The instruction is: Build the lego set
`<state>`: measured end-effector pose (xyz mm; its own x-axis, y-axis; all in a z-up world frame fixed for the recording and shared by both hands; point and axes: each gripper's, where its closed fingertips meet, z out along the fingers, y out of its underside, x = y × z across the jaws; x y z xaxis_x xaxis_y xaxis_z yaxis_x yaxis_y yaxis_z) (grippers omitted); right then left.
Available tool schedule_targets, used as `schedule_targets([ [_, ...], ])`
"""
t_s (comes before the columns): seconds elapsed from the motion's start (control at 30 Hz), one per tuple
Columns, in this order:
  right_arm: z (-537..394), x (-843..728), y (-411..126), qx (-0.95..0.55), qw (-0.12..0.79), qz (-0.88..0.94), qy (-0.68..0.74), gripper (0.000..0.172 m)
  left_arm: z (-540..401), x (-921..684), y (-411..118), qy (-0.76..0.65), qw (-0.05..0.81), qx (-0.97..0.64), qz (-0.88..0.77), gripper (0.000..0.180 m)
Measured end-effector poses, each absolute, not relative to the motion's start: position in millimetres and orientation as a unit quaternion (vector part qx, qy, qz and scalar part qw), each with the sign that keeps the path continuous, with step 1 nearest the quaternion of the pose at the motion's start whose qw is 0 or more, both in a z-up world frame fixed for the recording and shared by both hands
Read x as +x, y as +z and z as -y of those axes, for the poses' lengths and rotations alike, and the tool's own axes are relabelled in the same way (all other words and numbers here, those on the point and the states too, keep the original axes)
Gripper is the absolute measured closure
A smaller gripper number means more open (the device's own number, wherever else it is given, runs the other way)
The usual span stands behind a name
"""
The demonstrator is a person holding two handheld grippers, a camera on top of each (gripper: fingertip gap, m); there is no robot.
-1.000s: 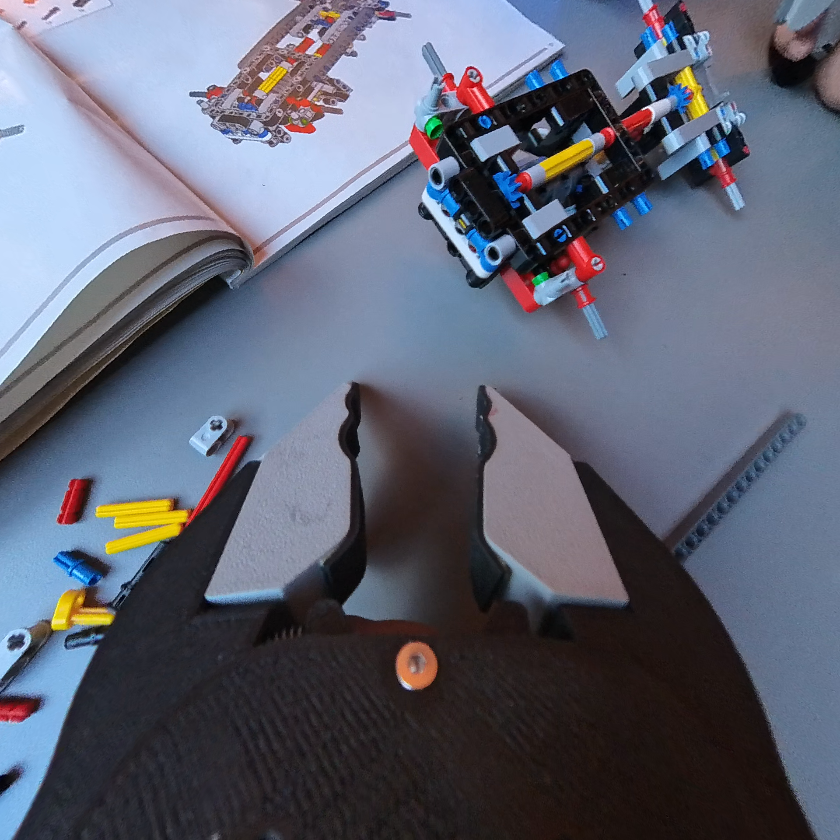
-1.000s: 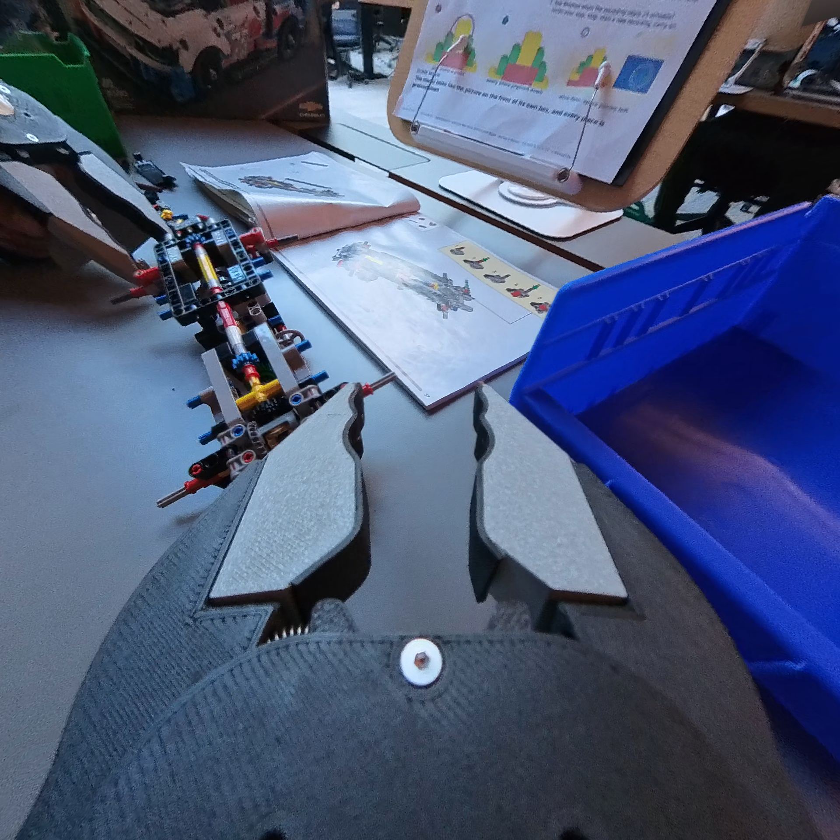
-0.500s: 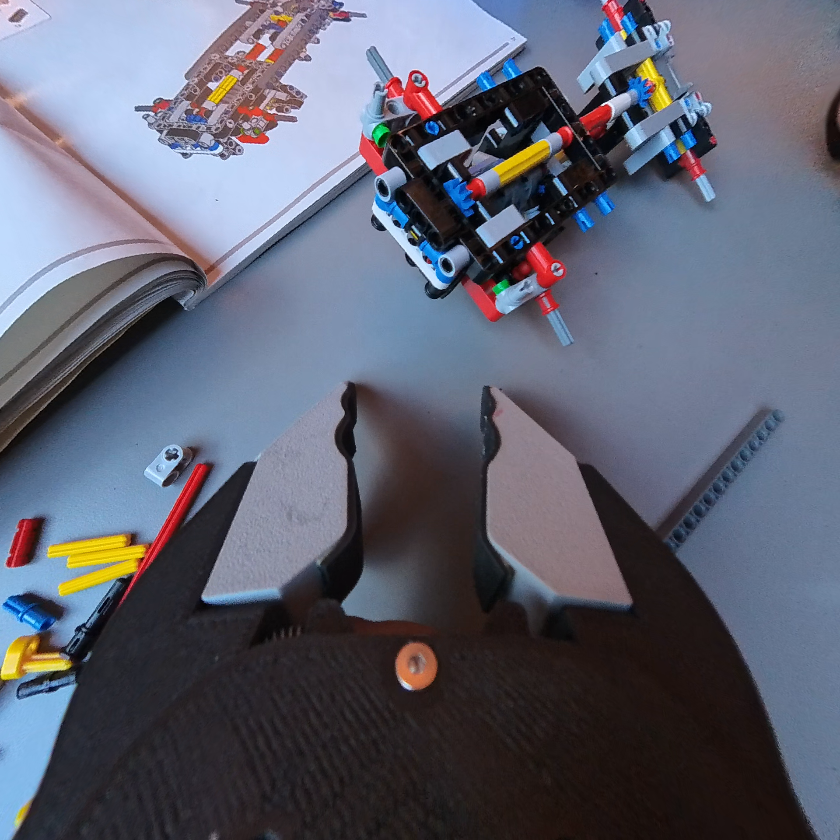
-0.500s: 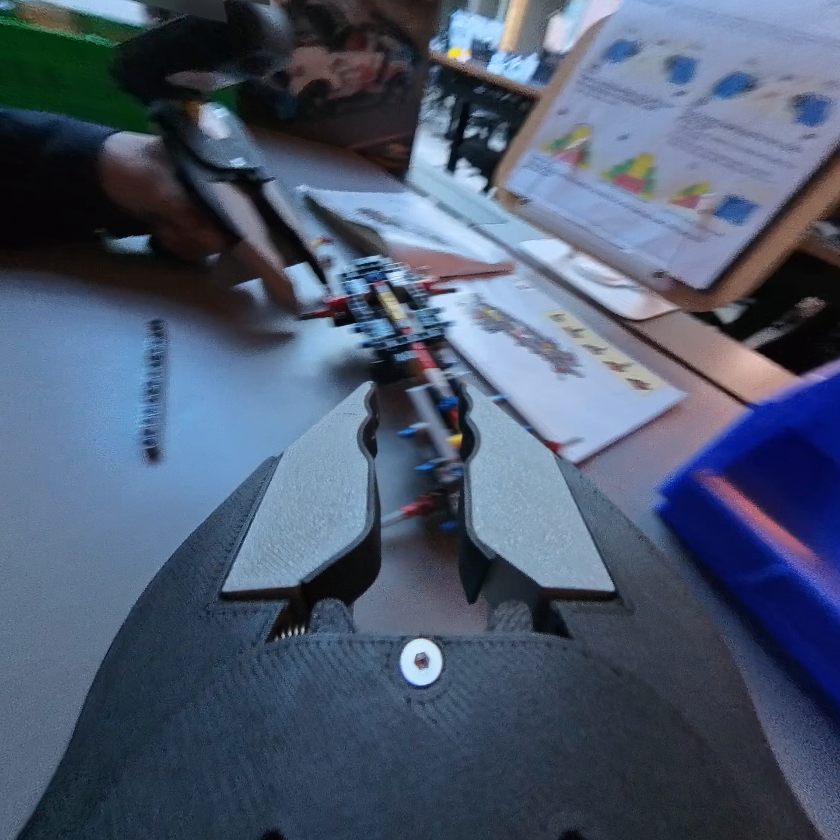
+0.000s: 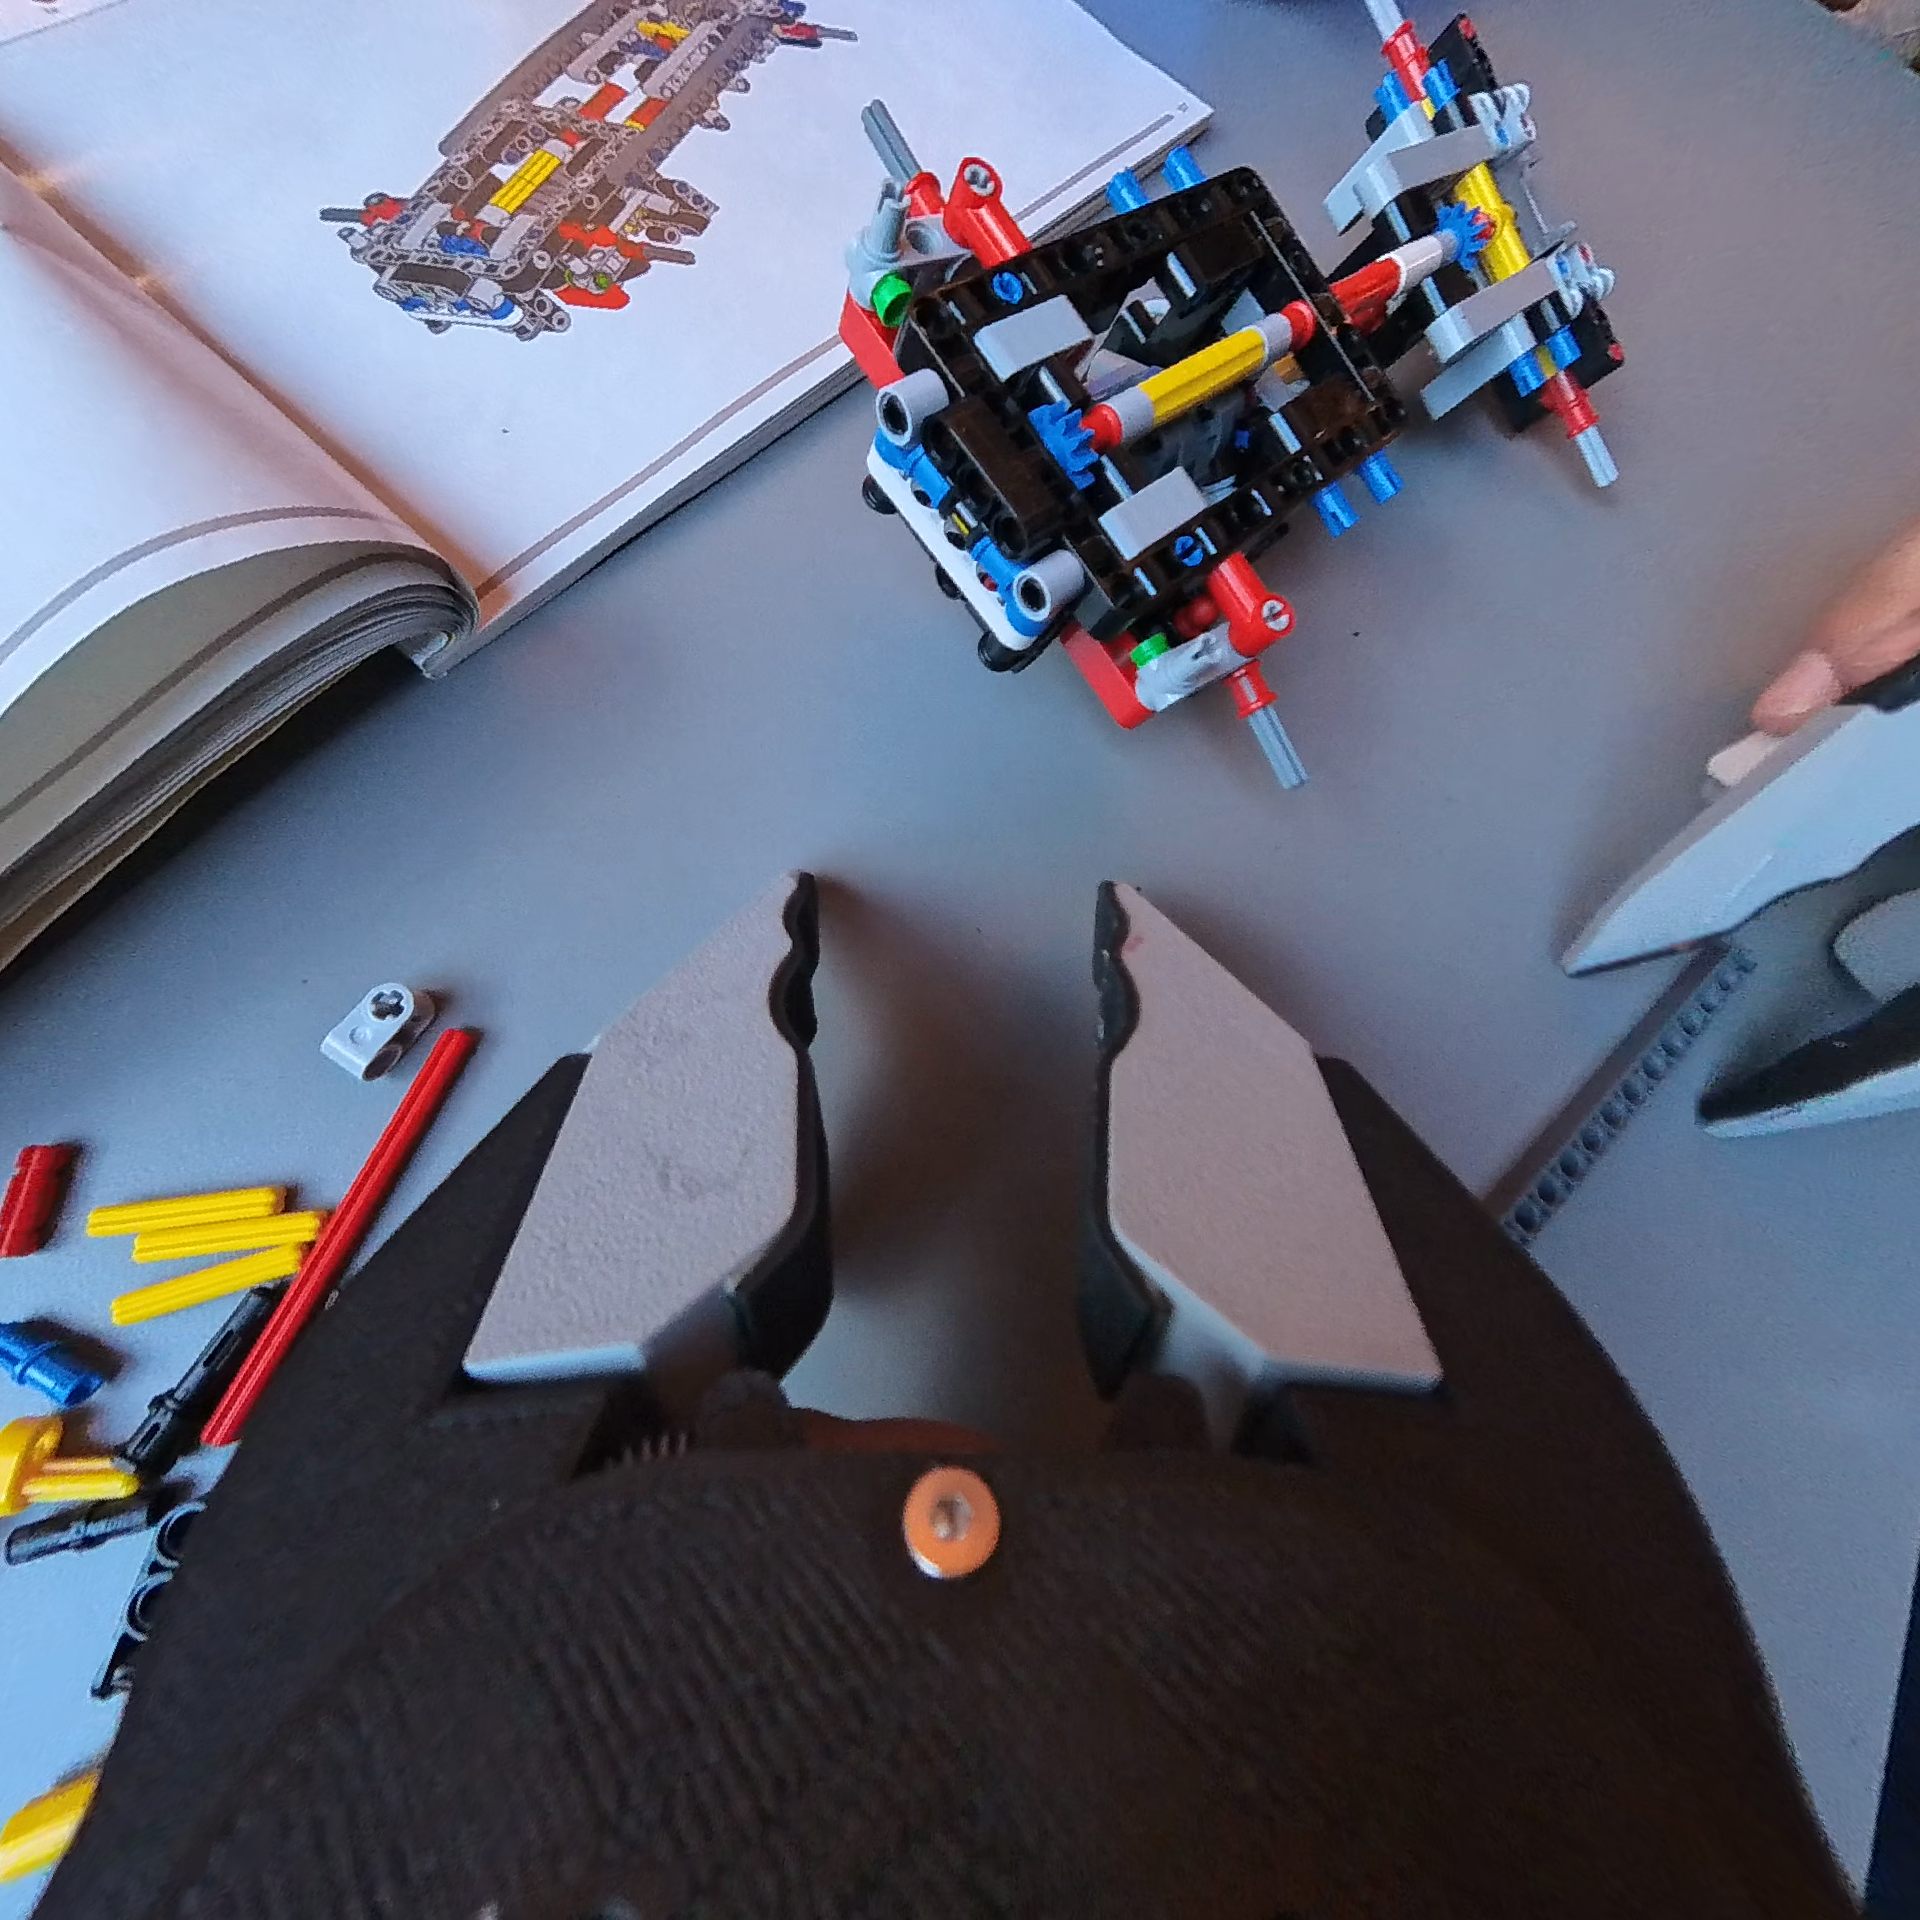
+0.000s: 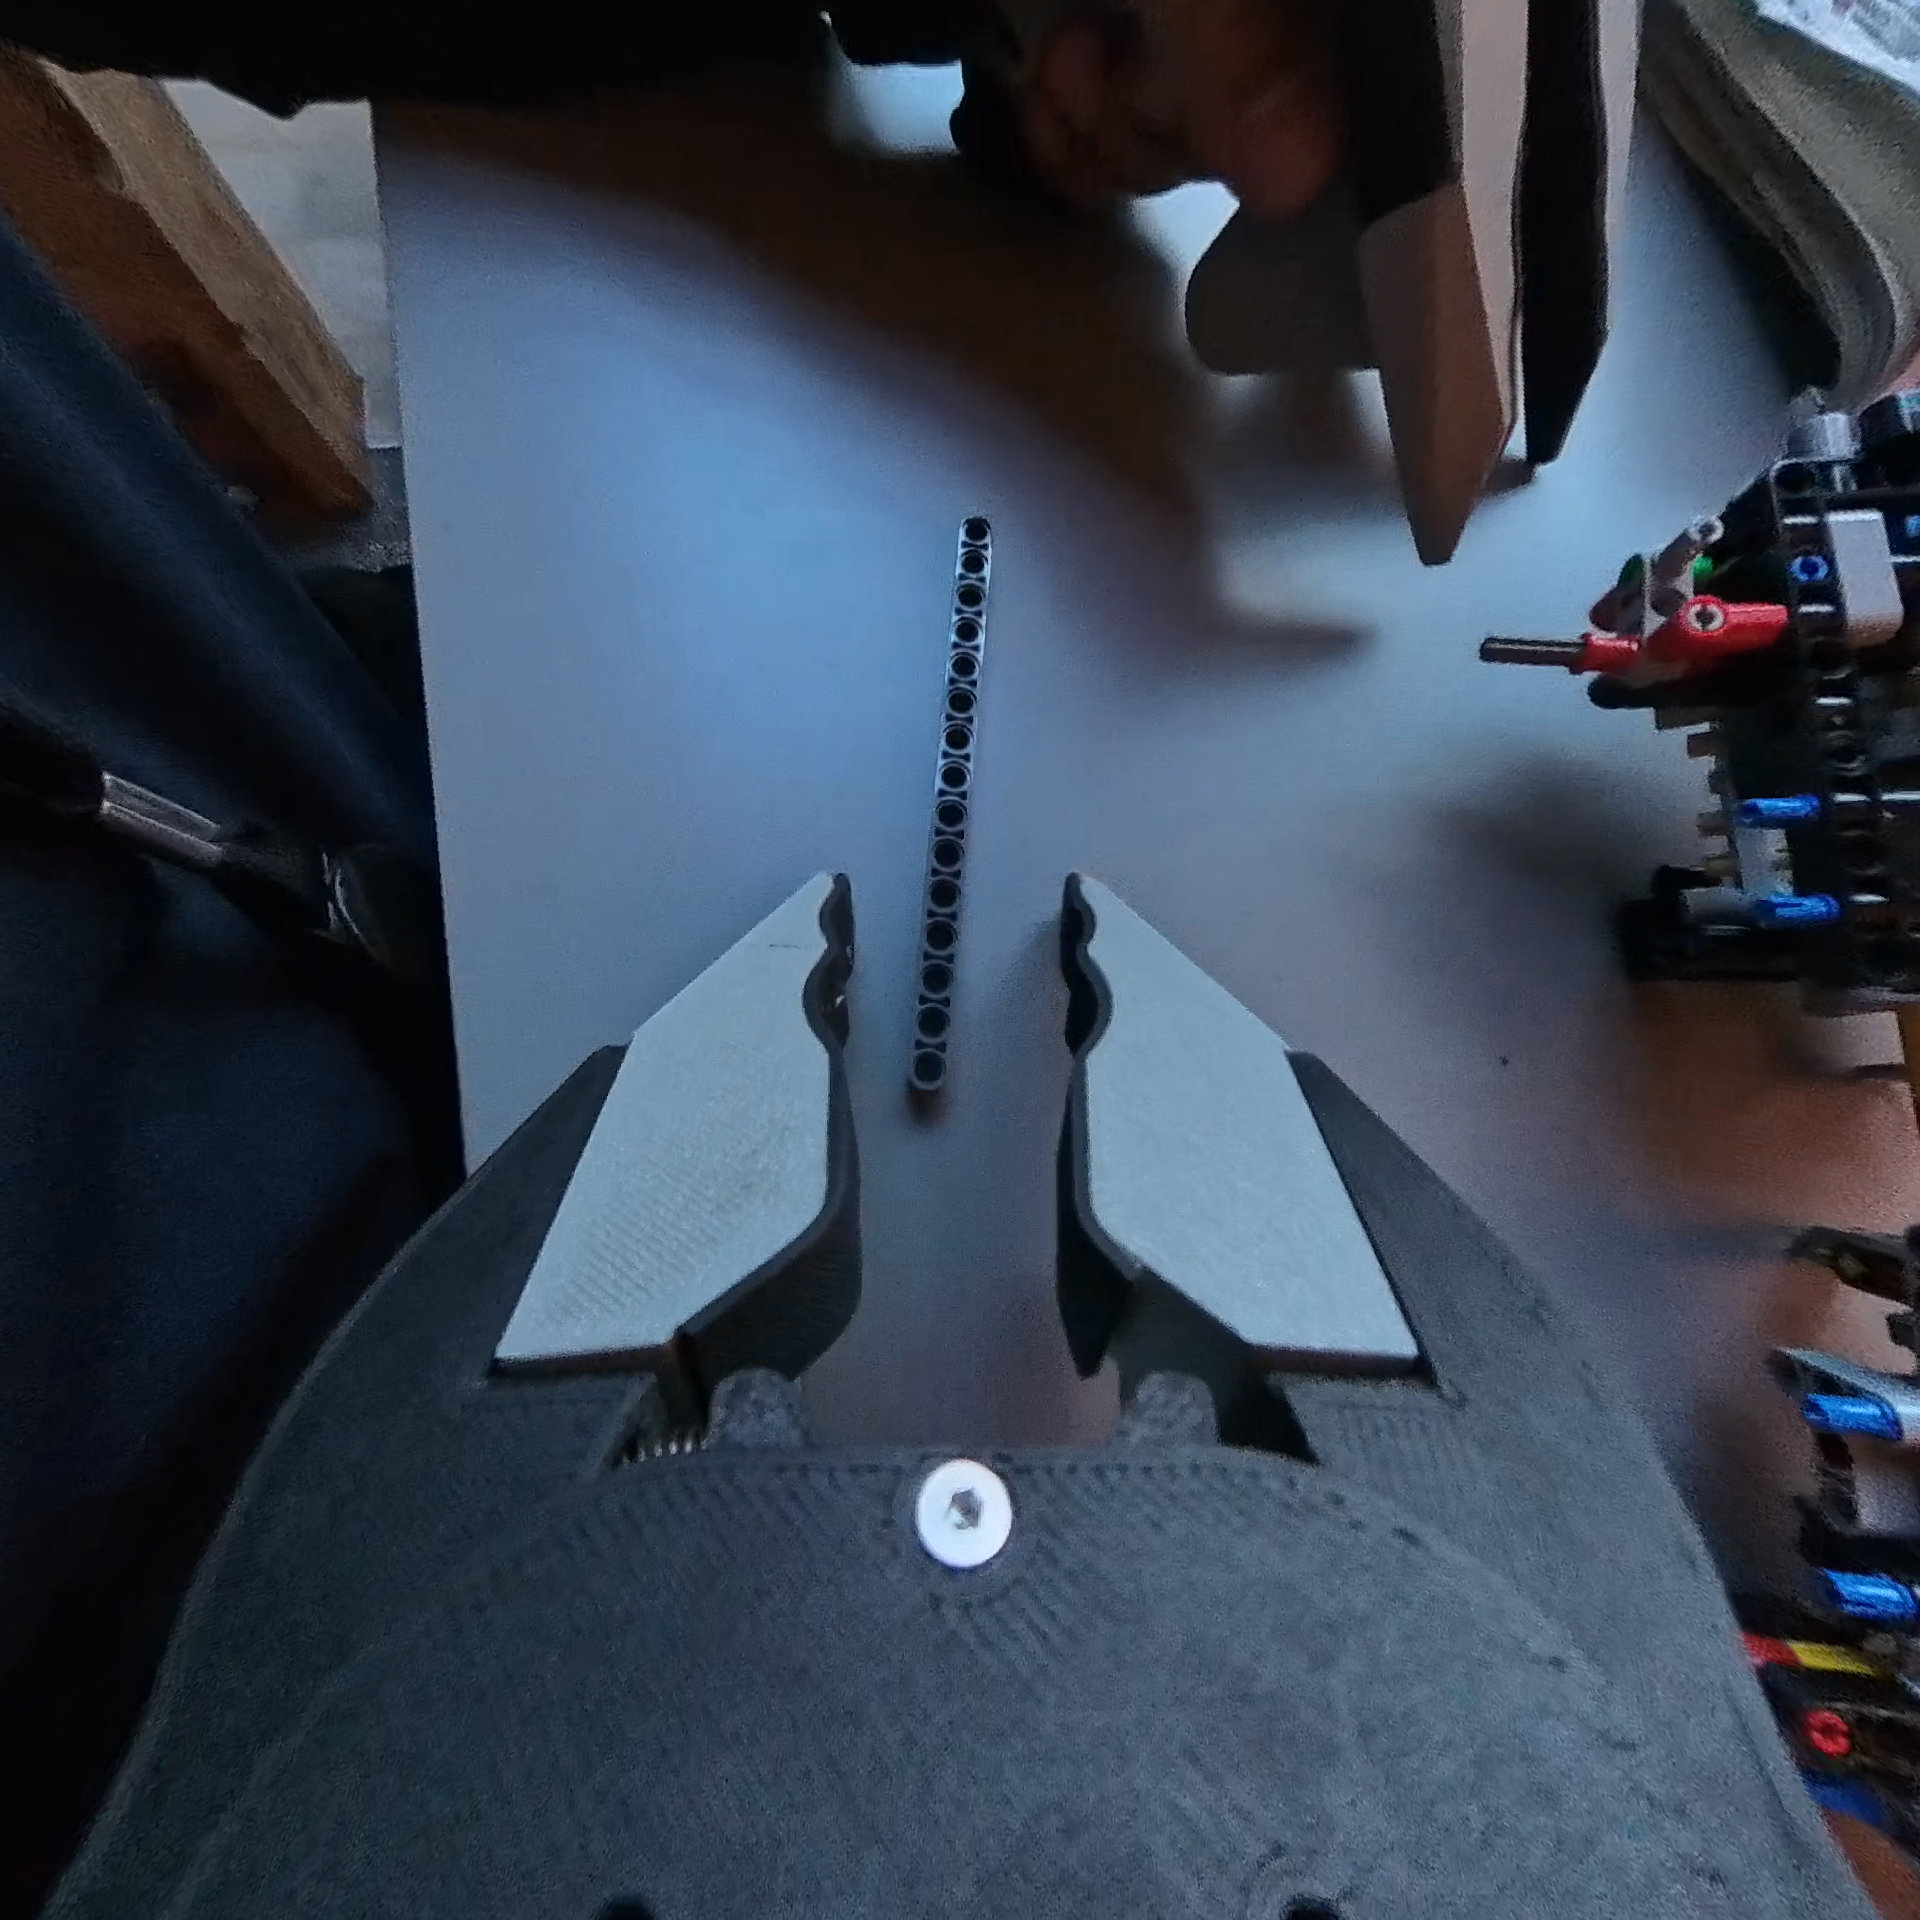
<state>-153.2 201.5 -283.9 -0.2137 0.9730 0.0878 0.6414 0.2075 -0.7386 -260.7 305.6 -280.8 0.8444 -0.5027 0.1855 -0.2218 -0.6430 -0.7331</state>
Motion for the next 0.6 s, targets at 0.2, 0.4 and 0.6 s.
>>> schedule_targets([
  [0.2, -202, -151, -286, -0.559, 0.274, 0.725, 0.294, 0.167, -304, -261, -280, -0.199, 0.368, -0.885, -0.202, 0.129],
  [0.4, -215, -144, -275, -0.559, 0.310, 0.709, 0.297, 0.168, -304, -262, -279, -0.219, 0.366, -0.884, -0.191, 0.130],
  [0.6, -276, -126, -230, -0.564, 0.394, 0.671, 0.278, 0.167, -304, -262, -278, -0.231, 0.364, -0.883, -0.183, 0.131],
])
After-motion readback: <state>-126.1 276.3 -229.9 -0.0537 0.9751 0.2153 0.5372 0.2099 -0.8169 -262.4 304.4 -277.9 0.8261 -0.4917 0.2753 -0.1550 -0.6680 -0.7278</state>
